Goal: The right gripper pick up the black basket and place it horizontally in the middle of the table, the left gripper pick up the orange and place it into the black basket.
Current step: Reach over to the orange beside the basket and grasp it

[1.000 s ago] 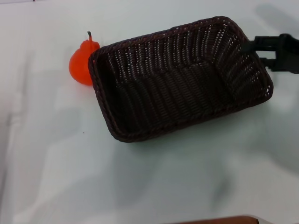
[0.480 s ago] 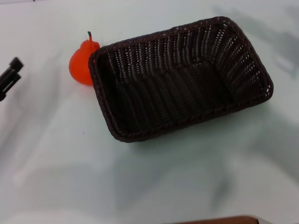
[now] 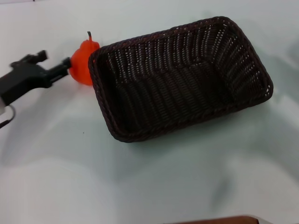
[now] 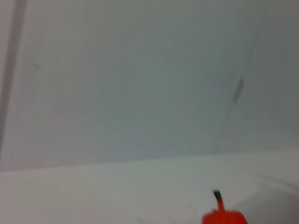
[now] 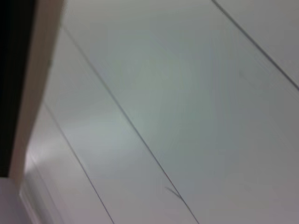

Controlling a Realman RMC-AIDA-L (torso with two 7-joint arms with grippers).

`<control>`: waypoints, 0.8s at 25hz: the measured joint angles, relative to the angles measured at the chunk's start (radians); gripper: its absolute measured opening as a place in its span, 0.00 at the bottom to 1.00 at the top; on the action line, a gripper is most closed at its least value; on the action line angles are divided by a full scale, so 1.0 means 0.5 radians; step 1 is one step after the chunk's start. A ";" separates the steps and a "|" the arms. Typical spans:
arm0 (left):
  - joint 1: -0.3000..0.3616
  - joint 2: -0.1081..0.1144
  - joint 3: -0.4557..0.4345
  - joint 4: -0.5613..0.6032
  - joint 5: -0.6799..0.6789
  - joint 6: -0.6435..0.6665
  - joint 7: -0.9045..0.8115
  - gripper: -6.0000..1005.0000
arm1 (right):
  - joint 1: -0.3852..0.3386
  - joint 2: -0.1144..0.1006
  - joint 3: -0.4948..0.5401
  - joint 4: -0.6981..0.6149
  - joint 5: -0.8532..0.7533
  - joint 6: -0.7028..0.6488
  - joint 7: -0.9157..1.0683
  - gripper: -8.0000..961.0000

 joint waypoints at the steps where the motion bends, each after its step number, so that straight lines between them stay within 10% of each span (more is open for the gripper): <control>1: -0.035 -0.006 0.001 0.009 0.045 0.017 -0.001 0.80 | 0.001 -0.001 0.005 0.065 0.013 0.022 -0.085 0.81; 20: -0.221 -0.017 0.226 0.125 0.189 0.258 -0.137 0.76 | -0.098 -0.010 0.555 0.490 0.075 0.027 -0.704 0.80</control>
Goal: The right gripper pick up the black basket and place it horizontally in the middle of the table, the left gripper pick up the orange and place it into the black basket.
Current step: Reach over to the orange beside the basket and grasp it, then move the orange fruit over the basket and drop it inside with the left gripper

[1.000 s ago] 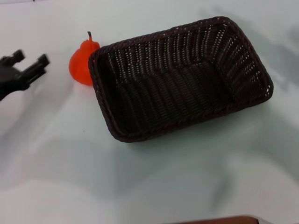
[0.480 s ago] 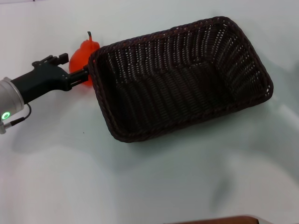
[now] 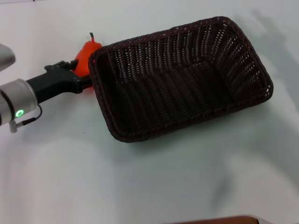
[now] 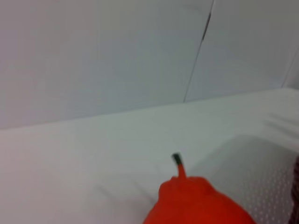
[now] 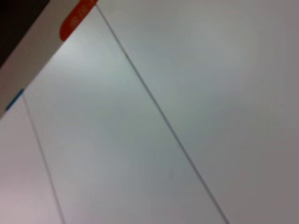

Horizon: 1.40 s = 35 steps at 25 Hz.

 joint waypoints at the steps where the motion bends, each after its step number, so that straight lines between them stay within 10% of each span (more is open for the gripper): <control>1: -0.008 0.005 0.037 0.000 0.001 0.022 -0.030 0.76 | -0.007 0.002 0.014 0.002 -0.001 -0.017 -0.012 0.80; 8: 0.016 -0.009 0.063 -0.074 -0.011 0.051 -0.059 0.73 | -0.058 0.003 0.126 0.054 -0.001 -0.140 -0.041 0.74; 16: 0.067 -0.014 0.018 -0.176 -0.021 0.020 -0.060 0.39 | -0.148 0.005 0.293 0.201 -0.004 -0.259 -0.224 0.73; 25: 0.260 -0.014 -0.269 -0.487 -0.181 -0.260 -0.052 0.32 | -0.190 0.007 0.403 0.328 -0.004 -0.397 -0.346 0.73; 35: 0.424 -0.036 -0.076 -0.679 -0.467 -0.857 0.014 0.26 | -0.132 0.008 0.391 0.349 -0.002 -0.421 -0.347 0.73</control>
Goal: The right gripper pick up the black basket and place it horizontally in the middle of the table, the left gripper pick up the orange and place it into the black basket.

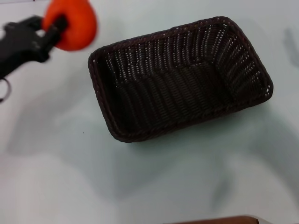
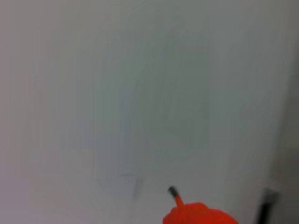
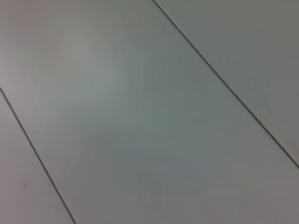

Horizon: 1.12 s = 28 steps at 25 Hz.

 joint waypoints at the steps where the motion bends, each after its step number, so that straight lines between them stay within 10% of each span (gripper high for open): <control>1: 0.006 0.000 0.061 0.006 -0.033 -0.019 0.012 0.26 | 0.005 0.000 0.000 0.001 0.000 -0.001 0.000 0.73; 15: -0.018 -0.003 0.743 0.253 -0.403 0.146 0.220 0.30 | 0.029 0.002 0.019 0.003 0.008 -0.006 -0.069 0.73; 28: 0.195 0.003 0.437 0.501 -0.949 0.106 0.723 0.72 | 0.137 0.001 0.143 0.065 0.013 -0.015 -0.430 0.73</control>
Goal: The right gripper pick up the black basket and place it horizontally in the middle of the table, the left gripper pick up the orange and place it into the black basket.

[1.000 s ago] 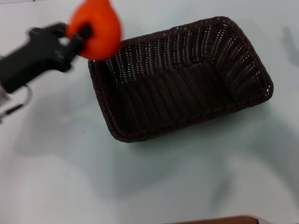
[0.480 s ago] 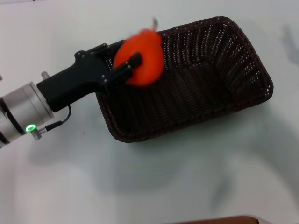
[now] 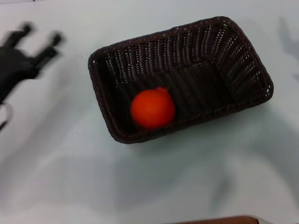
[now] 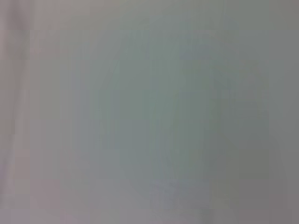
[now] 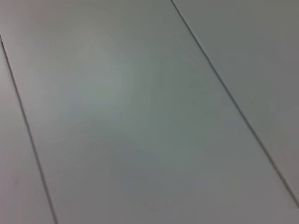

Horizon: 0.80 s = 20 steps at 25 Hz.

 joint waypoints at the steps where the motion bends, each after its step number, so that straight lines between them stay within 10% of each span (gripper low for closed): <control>1: 0.008 0.001 -0.064 0.077 -0.097 -0.028 0.067 0.75 | 0.018 0.000 0.030 0.008 0.000 -0.012 -0.033 0.73; 7: -0.020 -0.001 -0.433 0.599 -0.490 -0.330 0.523 0.87 | 0.103 -0.001 0.111 0.012 0.000 -0.120 -0.108 0.73; 20: -0.037 -0.003 -0.481 0.881 -0.620 -0.434 0.907 0.88 | 0.195 0.000 0.192 0.020 -0.001 -0.234 -0.316 0.73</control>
